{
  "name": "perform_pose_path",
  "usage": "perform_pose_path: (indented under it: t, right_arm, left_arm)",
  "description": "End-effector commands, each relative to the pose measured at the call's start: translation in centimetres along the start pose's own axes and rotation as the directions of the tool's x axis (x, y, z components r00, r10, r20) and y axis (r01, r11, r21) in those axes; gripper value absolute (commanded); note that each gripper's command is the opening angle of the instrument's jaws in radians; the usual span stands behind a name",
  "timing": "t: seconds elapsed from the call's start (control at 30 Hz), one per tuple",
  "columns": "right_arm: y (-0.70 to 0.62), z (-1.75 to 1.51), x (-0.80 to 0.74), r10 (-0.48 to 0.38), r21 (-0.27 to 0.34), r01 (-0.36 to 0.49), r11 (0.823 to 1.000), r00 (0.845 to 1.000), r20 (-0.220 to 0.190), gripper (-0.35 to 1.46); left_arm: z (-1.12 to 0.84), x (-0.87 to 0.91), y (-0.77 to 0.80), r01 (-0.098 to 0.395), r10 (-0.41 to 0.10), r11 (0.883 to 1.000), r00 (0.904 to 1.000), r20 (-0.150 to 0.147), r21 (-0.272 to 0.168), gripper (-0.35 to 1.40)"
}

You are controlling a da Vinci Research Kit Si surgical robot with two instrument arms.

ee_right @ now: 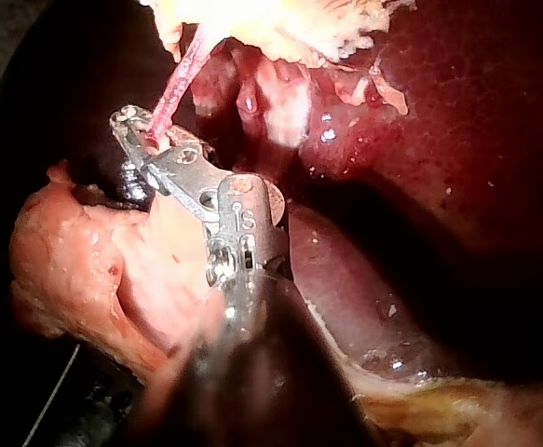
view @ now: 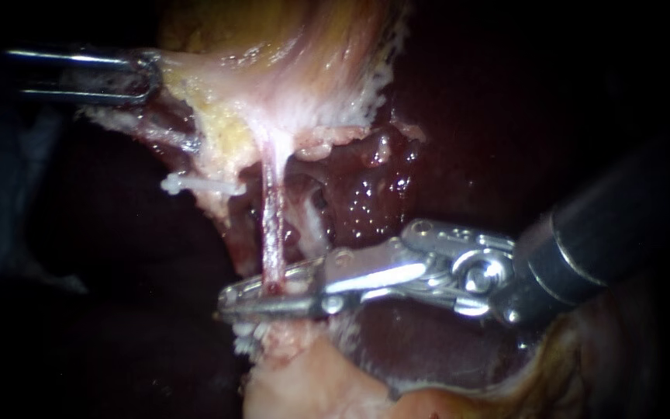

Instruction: Clipping second clip right tube

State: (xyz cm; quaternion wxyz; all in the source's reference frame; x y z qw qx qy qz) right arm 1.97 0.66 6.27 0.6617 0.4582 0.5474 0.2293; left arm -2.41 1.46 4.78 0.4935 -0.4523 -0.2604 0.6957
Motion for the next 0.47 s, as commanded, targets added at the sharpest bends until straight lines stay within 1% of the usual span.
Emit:
perform_pose_path:
  t: [0.03,0.1,0.17,0.47]
  right_arm:
    - [0.0,0.0,0.0,0.005,0.002,-0.005,1.0,1.0,0.009,-0.35]
    - [0.0,0.0,-0.01,0.012,-0.014,-0.012,1.0,0.999,0.031,-0.35]
    - [0.0,-0.01,-0.01,0.012,-0.018,-0.012,1.0,0.999,0.039,-0.35]
    - [0.01,-0.02,-0.03,0.012,-0.018,-0.011,1.0,0.999,0.04,-0.35]
  left_arm:
    - [0.0,0.0,0.0,0.0,0.0,1.0,1.0,0.0,0.0,-0.35]
    - [0.0,0.0,-0.01,0.0,0.0,1.0,1.0,0.0,0.0,-0.35]
    - [0.0,0.0,-0.01,0.0,0.0,1.0,1.0,0.0,0.0,-0.35]
    - [0.02,0.01,-0.01,0.001,-0.001,1.0,1.0,0.0,0.0,-0.35]
